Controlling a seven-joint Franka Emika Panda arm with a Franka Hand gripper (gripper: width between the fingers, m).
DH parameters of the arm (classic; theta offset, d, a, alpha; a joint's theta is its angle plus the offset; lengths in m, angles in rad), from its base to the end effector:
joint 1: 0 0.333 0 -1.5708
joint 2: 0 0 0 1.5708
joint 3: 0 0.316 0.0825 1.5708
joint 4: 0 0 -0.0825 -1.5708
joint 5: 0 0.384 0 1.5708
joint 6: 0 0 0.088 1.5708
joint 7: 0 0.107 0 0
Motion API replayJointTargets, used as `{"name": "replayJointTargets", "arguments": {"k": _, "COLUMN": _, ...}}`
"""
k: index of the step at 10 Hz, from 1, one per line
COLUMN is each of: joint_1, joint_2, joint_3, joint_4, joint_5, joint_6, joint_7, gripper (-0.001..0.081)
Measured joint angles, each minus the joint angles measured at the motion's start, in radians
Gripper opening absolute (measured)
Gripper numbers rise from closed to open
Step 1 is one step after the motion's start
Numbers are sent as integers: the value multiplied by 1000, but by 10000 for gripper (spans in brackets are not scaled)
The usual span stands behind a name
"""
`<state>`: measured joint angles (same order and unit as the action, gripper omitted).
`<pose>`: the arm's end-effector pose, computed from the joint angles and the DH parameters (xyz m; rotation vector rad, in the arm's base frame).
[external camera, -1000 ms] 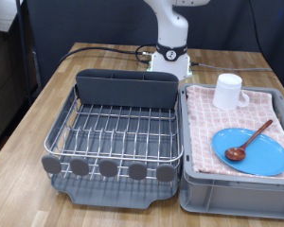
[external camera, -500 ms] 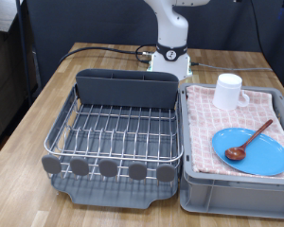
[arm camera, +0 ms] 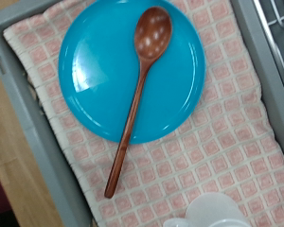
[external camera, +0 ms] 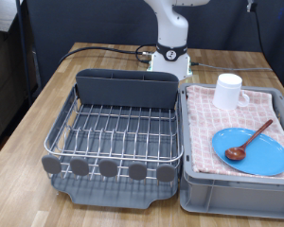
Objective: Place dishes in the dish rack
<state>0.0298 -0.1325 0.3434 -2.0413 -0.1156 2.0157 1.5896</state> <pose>0.4937 0.1928 0.5071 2.6043 -1.7293 0.2825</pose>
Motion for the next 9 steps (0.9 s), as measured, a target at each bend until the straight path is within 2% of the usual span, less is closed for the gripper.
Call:
{"name": "replayJointTargets", "arguments": {"k": 2, "joint_1": 0, "joint_2": 40, "joint_3": 11, "joint_4": -50, "joint_5": -80, "joint_6": 100, "joint_7": 92, "gripper": 803}}
{"name": "replayJointTargets", "arguments": {"k": 5, "joint_1": -1, "joint_2": 83, "joint_3": 7, "joint_4": -169, "joint_5": -100, "joint_6": 311, "joint_7": 217, "gripper": 803}}
{"name": "replayJointTargets", "arguments": {"k": 7, "joint_1": 0, "joint_2": 119, "joint_3": 8, "joint_4": -217, "joint_5": -101, "joint_6": 422, "joint_7": 247, "gripper": 803}}
{"name": "replayJointTargets", "arguments": {"k": 9, "joint_1": 0, "joint_2": 121, "joint_3": 9, "joint_4": -213, "joint_5": -132, "joint_6": 410, "joint_7": 248, "gripper": 803}}
